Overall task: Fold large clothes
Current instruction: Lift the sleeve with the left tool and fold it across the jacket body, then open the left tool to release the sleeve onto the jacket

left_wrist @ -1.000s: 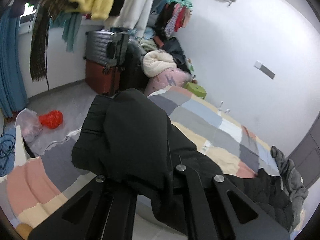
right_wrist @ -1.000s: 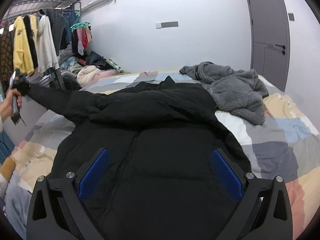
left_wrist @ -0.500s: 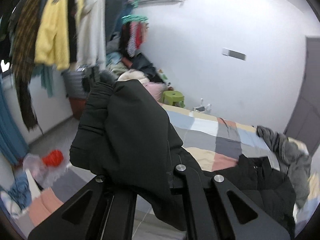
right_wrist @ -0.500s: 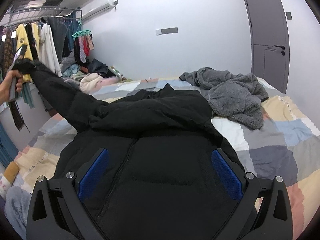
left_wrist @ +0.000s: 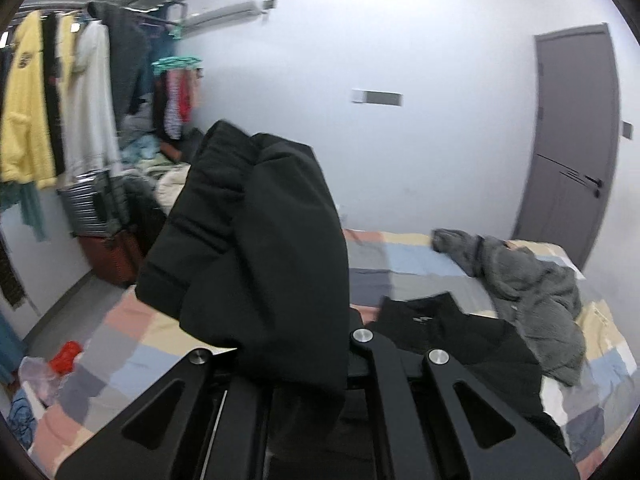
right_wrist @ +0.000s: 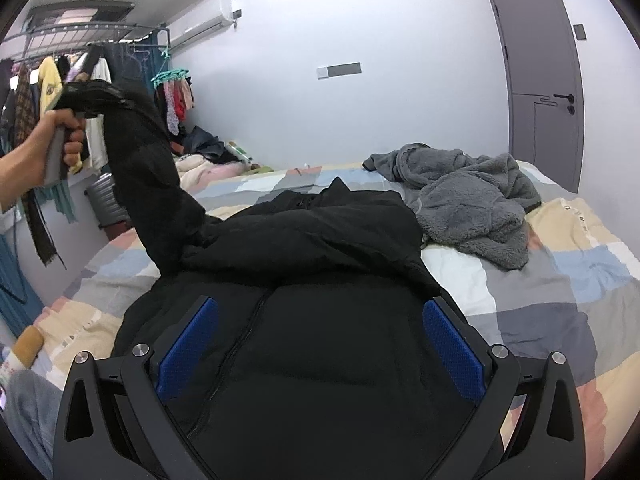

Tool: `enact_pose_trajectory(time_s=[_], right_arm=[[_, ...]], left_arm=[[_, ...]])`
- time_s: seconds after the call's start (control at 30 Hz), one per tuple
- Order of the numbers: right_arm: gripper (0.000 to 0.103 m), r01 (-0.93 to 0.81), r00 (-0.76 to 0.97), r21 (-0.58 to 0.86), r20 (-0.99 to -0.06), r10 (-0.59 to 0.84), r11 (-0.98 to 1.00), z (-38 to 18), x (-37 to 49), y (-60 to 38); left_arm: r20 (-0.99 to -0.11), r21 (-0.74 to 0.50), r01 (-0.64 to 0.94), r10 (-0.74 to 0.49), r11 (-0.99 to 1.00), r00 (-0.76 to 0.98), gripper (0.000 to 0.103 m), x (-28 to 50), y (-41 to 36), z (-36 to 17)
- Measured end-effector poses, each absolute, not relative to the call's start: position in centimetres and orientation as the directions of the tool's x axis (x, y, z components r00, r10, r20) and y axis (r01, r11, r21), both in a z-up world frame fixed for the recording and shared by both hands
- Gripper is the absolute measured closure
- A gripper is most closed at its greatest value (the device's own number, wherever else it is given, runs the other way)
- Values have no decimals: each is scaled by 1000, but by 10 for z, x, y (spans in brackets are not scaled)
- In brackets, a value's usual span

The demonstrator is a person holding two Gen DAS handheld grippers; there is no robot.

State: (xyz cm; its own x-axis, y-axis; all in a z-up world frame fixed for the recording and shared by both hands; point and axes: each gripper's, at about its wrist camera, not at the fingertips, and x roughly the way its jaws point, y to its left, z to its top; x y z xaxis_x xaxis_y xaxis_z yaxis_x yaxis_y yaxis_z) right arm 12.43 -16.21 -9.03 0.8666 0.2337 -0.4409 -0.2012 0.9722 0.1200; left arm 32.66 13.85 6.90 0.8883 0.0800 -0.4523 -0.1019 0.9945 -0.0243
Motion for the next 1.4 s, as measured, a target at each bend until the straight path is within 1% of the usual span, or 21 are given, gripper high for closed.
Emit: enact_pose_trajectory(time_s=[0.17,0.43,0.5,0.57,0.63,0.7,0.77,0.83,1.0,1.03,1.1,1.13,1.17,1.2,1.23,1.27,1.4], right_arm=[[0,-187,871,145,-434,232,972,-90,126,-172],[0,-177,864,154,-449,229,972,-98,134,-177],[0,-175,857,170,-459,235,970,-102,137,-180],[0,-178,851,187,-464,246,966,-104,138,-184],[0,-181,851,190,-461,250,965,-107,139,-187],[0,-184,845,189,-470,253,965,-110,143,-187],[0,-183,842,205,-472,261,962,-113,145,-189],[0,-173,842,207,-477,253,963,-115,148,-191],[0,-158,835,225,-490,251,962,-120,154,-195],[0,-157,833,228,-493,253,961,-120,155,-195],[0,-163,830,231,-494,260,959,-120,155,-193],[0,-165,830,227,-494,260,960,-119,155,-192],[0,-170,829,219,-495,259,961,-119,155,-190],[0,-175,829,209,-496,258,962,-119,154,-187],[0,-178,828,201,-498,257,963,-119,156,-186],[0,-189,827,188,-498,260,964,-118,155,-182],[0,-220,817,182,-503,283,958,-116,154,-173]], left_arm=[[-464,-30,11,-23,999,885,97,337,74,46],[-527,-58,168,-174,984,832,97,351,-21,-26],[-527,-60,172,-177,983,831,97,353,-38,-45],[-528,-103,172,-201,980,825,97,353,-50,-66],[-546,-96,172,-196,980,815,97,357,-59,-82],[-577,-82,181,-194,980,793,97,364,-67,-99],[-618,-92,183,-200,979,761,97,372,-72,-114],[-634,-91,177,-194,980,749,97,376,-74,-123],[-636,-122,171,-209,978,743,96,377,-76,-126],[-640,-128,173,-215,977,738,94,376,-73,-125],[-645,-150,182,-235,972,727,86,371,-69,-125],[-650,-169,194,-257,966,715,73,370,-69,-127],[-651,-188,206,-279,960,706,53,366,-67,-125],[-645,-193,217,-290,957,707,43,362,-67,-126],[-636,-185,223,-290,957,715,32,356,-66,-124],[-629,-175,227,-286,958,723,28,351,-65,-122],[-619,-197,246,-315,949,719,27,334,-49,-113]])
